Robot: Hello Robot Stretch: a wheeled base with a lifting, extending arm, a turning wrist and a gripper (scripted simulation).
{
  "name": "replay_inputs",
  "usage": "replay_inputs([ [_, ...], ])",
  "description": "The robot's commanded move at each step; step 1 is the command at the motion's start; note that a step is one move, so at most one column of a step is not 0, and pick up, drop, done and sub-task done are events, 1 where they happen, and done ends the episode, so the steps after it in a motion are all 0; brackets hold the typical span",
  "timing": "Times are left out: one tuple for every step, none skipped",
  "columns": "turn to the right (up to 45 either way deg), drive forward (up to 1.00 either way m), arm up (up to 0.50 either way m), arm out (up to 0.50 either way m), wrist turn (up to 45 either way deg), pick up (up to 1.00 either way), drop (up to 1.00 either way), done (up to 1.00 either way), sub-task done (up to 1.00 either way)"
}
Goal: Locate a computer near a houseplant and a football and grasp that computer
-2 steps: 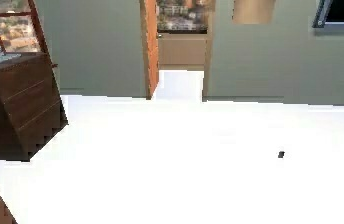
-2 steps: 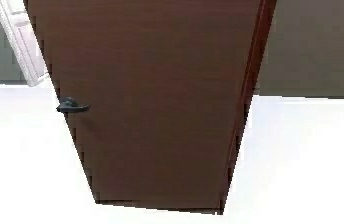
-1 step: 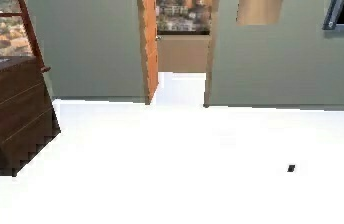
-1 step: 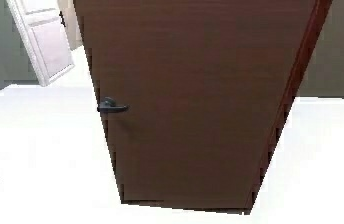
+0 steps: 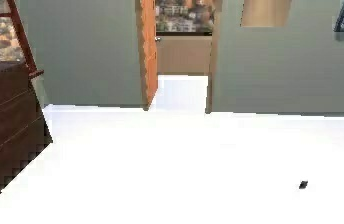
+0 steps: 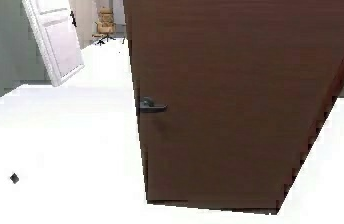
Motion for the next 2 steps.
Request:
replay_inputs([
  [45.0,0.00,0.00,0.00,0.0,0.00,0.00,0.00,0.00],
  [3.0,0.00,0.00,0.00,0.0,0.00,0.00,0.00,0.00],
])
